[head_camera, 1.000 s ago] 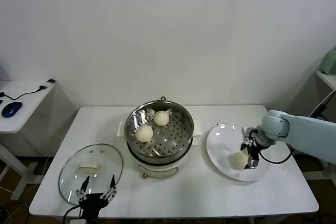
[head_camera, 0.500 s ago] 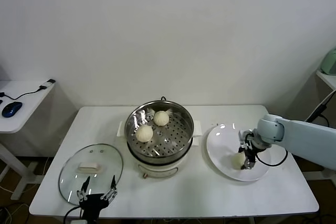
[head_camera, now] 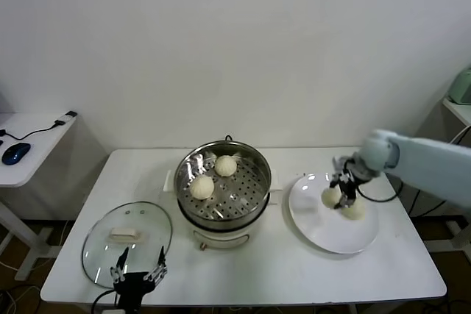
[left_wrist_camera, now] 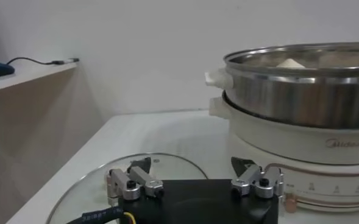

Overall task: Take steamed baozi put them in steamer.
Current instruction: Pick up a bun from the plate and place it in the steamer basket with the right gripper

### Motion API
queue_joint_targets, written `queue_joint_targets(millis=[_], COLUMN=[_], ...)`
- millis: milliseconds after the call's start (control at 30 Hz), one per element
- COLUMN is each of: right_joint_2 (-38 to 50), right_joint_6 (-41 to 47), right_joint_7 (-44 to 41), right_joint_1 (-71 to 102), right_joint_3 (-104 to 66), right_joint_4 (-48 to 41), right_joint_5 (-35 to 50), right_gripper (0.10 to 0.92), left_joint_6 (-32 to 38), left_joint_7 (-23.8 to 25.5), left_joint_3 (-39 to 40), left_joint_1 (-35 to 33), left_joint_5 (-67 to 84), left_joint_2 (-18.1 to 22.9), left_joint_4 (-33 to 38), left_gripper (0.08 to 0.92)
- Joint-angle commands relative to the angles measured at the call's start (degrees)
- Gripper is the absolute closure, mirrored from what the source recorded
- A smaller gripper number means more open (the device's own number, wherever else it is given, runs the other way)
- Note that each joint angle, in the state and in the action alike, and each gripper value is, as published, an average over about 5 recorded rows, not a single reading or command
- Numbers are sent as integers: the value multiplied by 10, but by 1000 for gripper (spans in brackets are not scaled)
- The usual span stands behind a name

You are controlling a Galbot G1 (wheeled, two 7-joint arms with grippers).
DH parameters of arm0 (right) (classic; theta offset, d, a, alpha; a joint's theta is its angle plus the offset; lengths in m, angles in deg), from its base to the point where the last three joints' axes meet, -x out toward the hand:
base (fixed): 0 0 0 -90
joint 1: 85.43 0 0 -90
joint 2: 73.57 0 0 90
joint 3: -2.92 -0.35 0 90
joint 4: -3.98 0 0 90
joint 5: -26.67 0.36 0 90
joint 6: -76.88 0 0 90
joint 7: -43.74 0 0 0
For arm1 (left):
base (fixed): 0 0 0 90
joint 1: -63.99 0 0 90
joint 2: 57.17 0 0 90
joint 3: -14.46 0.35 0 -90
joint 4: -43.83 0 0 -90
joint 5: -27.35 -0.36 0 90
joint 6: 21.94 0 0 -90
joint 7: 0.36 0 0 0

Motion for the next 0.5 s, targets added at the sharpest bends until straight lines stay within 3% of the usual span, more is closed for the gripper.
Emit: queue_joint_targets(millis=[33,167,333,500], right_joint_2=[-170,-242,-294,-324], right_joint_6=[-227,-289,-349,-413], right_joint_7=[-82,-92,-93,-82], right_joint_1=[-246,-247,-197,-118], right_joint_3=[41,8,-8,-16], right_joint_4=[-24,37,121,116], right_joint_5=[39,29,-43,-149], right_gripper=[372,372,372,372], left_joint_6=[-1,0,-1,-1], left_joint_7=[0,0,-1,-1], left_joint_3=[1,2,1,-3], left_joint_1=[0,0,-1,-3], left_joint_5=[-1,-3,-4,-4], left_joint_2=[0,0,0,1], left_joint_4=[0,-2,-2,-1], left_gripper=[177,177,177,177])
